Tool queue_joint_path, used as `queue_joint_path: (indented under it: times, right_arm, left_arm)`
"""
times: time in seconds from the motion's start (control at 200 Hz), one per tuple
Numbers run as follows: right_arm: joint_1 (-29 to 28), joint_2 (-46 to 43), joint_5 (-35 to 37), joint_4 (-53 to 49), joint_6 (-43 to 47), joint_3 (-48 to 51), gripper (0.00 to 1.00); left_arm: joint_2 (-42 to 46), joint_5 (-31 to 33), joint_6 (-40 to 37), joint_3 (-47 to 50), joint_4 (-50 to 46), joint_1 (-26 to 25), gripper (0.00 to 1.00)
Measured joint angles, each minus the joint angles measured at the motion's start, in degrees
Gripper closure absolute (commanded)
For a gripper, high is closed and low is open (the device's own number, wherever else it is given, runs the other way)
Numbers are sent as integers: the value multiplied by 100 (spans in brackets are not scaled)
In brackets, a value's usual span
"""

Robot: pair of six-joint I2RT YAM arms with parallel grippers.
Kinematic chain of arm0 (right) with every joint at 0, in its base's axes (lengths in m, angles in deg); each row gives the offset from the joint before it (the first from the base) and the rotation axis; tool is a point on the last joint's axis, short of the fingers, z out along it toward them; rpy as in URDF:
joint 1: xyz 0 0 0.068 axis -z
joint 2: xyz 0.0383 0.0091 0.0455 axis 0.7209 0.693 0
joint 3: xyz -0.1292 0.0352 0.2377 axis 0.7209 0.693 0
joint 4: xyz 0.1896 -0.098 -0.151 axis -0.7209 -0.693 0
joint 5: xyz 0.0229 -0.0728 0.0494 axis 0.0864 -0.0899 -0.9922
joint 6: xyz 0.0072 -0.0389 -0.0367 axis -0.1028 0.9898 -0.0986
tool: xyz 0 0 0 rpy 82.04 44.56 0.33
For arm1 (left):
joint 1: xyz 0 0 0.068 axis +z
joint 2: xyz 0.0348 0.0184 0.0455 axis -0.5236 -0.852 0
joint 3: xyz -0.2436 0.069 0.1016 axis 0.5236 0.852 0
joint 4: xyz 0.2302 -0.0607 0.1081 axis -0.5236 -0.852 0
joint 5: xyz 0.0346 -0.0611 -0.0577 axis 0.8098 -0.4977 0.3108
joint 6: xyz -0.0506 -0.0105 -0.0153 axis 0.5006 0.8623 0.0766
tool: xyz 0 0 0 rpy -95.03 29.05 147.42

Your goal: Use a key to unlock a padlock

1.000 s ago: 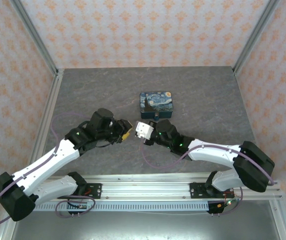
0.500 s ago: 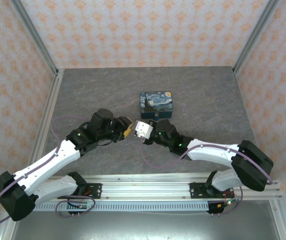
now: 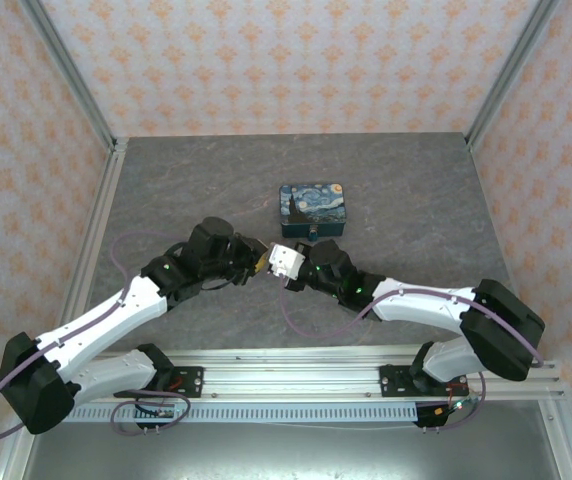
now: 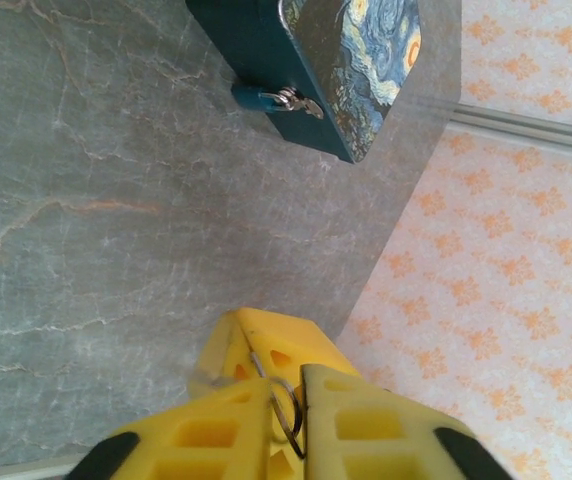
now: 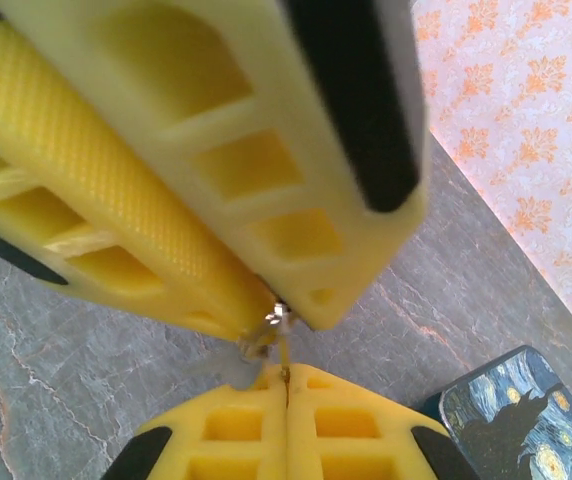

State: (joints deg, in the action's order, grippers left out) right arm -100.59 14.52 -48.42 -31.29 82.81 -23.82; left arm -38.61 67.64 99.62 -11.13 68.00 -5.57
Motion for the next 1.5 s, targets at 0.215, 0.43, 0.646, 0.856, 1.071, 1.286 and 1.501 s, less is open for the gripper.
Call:
queue_joint_path:
  times: [0.215, 0.43, 0.646, 0.856, 1.071, 1.286, 1.501]
  right_arm:
    - [11, 31, 44, -2, -4, 0, 100]
    - [11, 28, 87, 2, -216, 0, 76]
    - [-4, -551, 251, -111, -984, 105, 59]
    - [503, -1364, 748, -1530, -3161, -549, 53]
    - [1287, -1388, 352, -2955, -5254, -1843, 52]
    - [1818, -1412, -1008, -2894, -6975, -1759, 56]
    - [1926, -1394, -1958, -2258, -8118, -1537, 58]
  left_arm:
    - [44, 0, 20, 85, -4, 0, 100]
    - [44, 31, -551, 85, -7, 0, 100]
    - [229, 188, -1937, 155, 120, 229, 100]
    - [595, 144, -3239, 577, 730, 647, 100]
    - [363, -599, -4454, 570, 1587, 721, 100]
    - [227, -1556, -5163, 409, 2092, 721, 100]
    - [236, -2068, -5259, 310, 2688, 774, 100]
